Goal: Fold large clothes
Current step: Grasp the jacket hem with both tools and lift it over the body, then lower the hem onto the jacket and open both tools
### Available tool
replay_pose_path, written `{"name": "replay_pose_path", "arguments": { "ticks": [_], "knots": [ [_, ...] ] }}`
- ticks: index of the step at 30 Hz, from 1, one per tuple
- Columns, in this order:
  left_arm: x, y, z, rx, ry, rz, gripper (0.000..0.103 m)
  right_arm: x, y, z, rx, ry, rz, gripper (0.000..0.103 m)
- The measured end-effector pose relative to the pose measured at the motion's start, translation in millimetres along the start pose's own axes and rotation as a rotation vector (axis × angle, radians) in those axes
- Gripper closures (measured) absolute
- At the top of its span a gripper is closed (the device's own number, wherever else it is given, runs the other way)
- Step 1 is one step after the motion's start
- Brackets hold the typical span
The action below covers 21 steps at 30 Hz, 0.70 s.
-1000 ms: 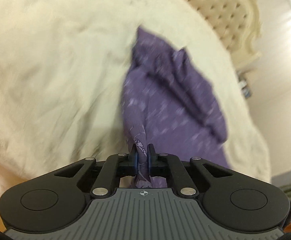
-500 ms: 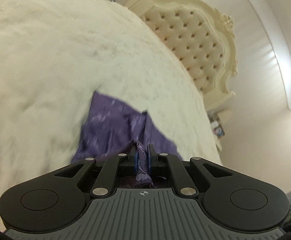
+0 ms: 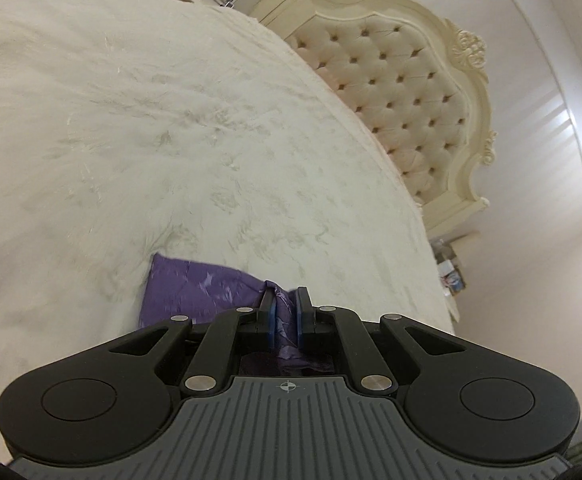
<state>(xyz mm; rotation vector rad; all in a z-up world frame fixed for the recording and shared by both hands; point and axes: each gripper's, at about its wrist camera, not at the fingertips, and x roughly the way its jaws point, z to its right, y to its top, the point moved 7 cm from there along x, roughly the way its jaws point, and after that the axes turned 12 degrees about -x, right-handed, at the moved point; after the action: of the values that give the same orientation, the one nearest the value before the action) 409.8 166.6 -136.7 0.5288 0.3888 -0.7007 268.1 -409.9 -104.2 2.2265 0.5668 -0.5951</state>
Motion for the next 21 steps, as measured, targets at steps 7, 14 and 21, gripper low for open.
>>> {"name": "replay_pose_path", "arguments": {
  "ticks": [7,14,21],
  "knots": [
    [48.0,30.6,-14.1,-0.016,0.057,0.021,0.095,61.2,14.9,25.1,0.057,-0.133,-0.071,0.085],
    [67.4,59.9,-18.9,0.062,0.133,0.023,0.095,107.5,8.8,34.0,0.054,-0.211,-0.159,0.082],
    [75.2,24.4,-2.0,0.257,0.172,-0.114,0.075,118.2,12.5,38.9,0.121,-0.202,-0.144,0.054]
  ]
}}
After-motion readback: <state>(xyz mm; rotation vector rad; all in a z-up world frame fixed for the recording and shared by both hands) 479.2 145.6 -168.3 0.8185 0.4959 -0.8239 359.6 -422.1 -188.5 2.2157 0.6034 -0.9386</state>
